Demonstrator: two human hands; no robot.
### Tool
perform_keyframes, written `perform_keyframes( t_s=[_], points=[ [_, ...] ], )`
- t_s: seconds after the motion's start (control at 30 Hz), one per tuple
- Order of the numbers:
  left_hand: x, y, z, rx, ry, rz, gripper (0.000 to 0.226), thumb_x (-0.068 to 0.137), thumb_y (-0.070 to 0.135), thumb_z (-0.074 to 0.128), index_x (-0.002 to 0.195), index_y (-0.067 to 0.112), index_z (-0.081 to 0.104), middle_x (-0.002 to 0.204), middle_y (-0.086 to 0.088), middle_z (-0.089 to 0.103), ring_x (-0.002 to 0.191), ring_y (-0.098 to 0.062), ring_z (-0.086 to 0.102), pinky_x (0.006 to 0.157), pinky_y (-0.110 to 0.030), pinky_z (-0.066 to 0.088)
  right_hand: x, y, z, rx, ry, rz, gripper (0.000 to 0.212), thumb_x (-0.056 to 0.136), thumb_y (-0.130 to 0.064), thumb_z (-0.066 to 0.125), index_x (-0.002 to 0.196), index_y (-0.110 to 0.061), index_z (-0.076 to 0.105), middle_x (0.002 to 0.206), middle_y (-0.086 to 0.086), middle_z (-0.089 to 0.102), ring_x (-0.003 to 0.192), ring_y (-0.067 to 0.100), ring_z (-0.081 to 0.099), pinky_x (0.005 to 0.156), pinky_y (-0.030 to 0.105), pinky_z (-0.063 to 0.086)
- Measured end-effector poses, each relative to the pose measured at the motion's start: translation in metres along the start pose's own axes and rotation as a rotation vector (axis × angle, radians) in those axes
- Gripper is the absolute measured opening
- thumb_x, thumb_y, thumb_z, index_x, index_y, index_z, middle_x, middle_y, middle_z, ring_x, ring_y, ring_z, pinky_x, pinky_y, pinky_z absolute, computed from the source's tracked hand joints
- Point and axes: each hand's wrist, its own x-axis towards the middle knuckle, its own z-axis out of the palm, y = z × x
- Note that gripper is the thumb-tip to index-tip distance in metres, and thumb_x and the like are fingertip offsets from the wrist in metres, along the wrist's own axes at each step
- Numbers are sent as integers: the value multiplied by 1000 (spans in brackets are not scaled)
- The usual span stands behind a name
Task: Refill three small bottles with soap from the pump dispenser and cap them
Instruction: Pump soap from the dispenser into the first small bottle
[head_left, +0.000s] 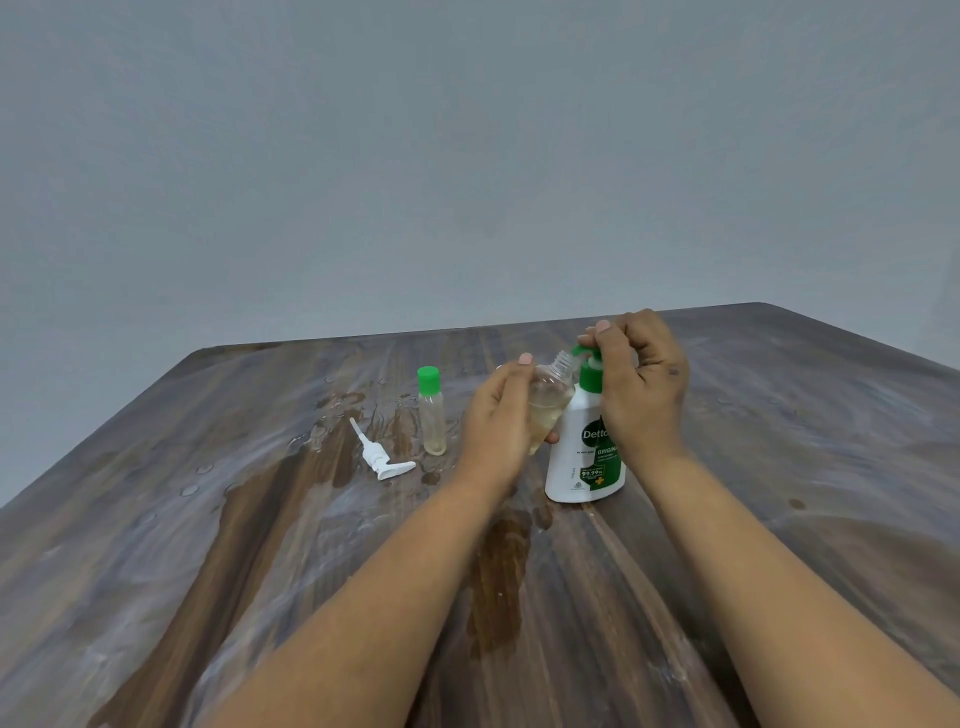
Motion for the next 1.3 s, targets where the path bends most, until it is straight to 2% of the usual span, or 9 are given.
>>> perform_keyframes(
  t_s=[0.13,0.33,0.57,0.7,0.8,0.93,1.03,1.1,1.3],
  points=[
    [1,0,0,-5,-2,-3,32,103,28,43,84,11,63,75,-4,66,60,-15,59,46,-22,51,-1,-1,0,13,9,-1,27,95,-18,54,72,-30,64,76,-1,58,76,4,56,71,18,42],
    [1,-1,-1,6,0,-8,32,103,29,43,89,9,64,78,-6,67,58,-15,59,45,-19,48,-1,-1,1,73,56,33,28,96,-28,54,75,-41,67,86,5,66,86,22,64,77,37,51],
    [2,-3,0,11,7,0,33,104,28,43,85,10,64,77,-8,66,58,-17,59,44,-18,46,1,-1,0,58,10,40,30,91,-19,55,66,-35,62,74,-4,60,74,12,60,70,25,44],
    [4,-4,0,-5,5,-3,32,103,28,44,87,8,64,76,-7,66,56,-13,60,45,-20,48,1,-2,0,98,45,70,28,91,-32,55,66,-39,67,81,9,63,82,24,63,75,37,50],
    [4,-5,-1,3,4,-1,32,103,28,44,88,7,64,77,-7,66,57,-15,59,45,-20,48,0,-2,0,104,41,79,26,94,-37,54,73,-42,69,86,8,66,89,28,64,82,45,52],
    [4,-5,-1,11,0,-3,36,104,28,43,97,0,64,79,-9,65,59,-17,58,45,-20,48,0,-4,-1,86,26,84,26,91,-36,55,70,-43,68,84,8,65,86,26,64,80,45,52],
    [4,-6,-1,9,-7,4,35,104,27,43,95,2,64,80,-10,65,61,-17,58,46,-22,49,1,-5,-1,59,7,67,28,88,-33,55,64,-44,65,78,4,62,81,23,63,75,39,50],
    [4,-6,-1,10,-7,8,35,104,27,42,96,1,65,78,-8,65,62,-17,59,47,-22,51,2,-4,-2,44,-19,66,33,89,-28,56,62,-44,63,77,6,60,80,25,61,75,42,50],
    [5,-6,-2,21,-6,10,34,104,28,42,93,4,64,84,-12,65,64,-18,59,47,-20,49,0,-5,-2,67,11,45,27,95,-36,53,74,-44,67,85,10,63,85,27,62,79,49,51]
  ],
)
